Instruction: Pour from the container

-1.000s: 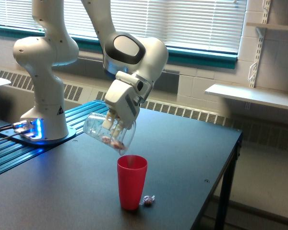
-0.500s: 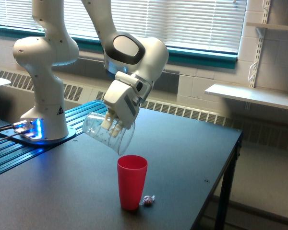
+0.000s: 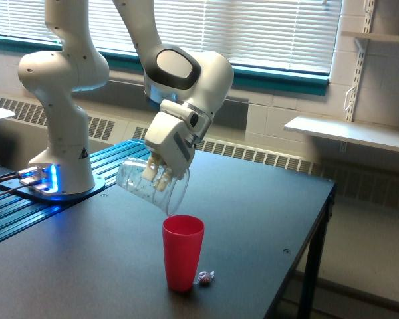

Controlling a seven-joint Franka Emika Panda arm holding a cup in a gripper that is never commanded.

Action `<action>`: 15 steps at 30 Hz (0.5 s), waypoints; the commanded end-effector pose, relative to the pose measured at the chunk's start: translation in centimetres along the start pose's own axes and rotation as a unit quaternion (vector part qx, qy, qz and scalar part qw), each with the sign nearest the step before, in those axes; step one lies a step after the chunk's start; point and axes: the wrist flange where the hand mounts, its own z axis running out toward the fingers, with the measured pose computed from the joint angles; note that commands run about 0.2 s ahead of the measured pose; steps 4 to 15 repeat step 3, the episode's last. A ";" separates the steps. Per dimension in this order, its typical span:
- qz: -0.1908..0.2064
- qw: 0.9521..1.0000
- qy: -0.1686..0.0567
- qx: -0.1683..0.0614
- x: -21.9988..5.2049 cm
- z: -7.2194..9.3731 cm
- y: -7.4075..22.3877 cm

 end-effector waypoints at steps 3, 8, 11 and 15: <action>0.017 1.000 0.015 0.010 0.4 -0.5 0.4; 0.017 1.000 0.015 0.010 0.4 -0.5 0.4; 0.017 1.000 0.015 0.010 0.4 -0.5 0.4; 0.017 1.000 0.015 0.010 0.4 -0.5 0.4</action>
